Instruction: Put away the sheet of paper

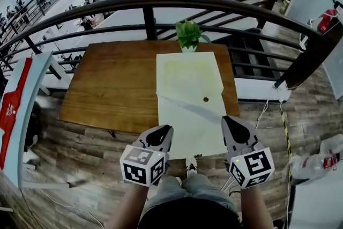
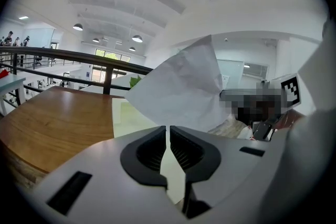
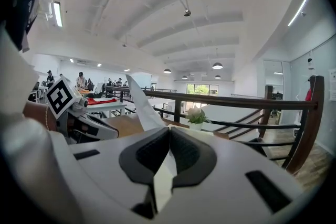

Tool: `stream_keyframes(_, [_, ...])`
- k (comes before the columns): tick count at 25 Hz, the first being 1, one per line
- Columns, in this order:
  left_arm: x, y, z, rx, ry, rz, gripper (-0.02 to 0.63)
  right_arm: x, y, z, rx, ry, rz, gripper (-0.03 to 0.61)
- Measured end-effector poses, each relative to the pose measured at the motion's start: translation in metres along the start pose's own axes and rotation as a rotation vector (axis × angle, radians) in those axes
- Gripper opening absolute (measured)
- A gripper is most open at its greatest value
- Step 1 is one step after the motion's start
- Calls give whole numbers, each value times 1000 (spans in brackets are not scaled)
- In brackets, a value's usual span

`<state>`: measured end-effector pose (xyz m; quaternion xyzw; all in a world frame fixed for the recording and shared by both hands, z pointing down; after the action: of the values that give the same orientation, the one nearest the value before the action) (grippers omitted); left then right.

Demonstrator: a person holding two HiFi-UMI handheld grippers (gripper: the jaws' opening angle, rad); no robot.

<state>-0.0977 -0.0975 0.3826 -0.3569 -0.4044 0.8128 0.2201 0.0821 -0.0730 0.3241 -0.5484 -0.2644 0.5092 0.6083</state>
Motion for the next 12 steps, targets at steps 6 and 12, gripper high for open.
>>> stream_keyframes(6, [-29,10,7,17,10,3,35,-30,-3,-27,30,7,2,29])
stream_keyframes(12, [-57,17,17,47,29,13,35,-63,-11,-49,57,29,8,29])
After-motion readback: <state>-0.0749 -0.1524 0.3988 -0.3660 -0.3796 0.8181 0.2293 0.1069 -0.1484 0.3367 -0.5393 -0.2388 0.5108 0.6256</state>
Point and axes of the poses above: the fingertips, and each gripper's own axes: x backward along the fingers, z to its left, y out of its top, the point moved 3 cm from there along x, backward along the fingers, and after that the axes turned 11 degrees about x, right-handed, at the moved point
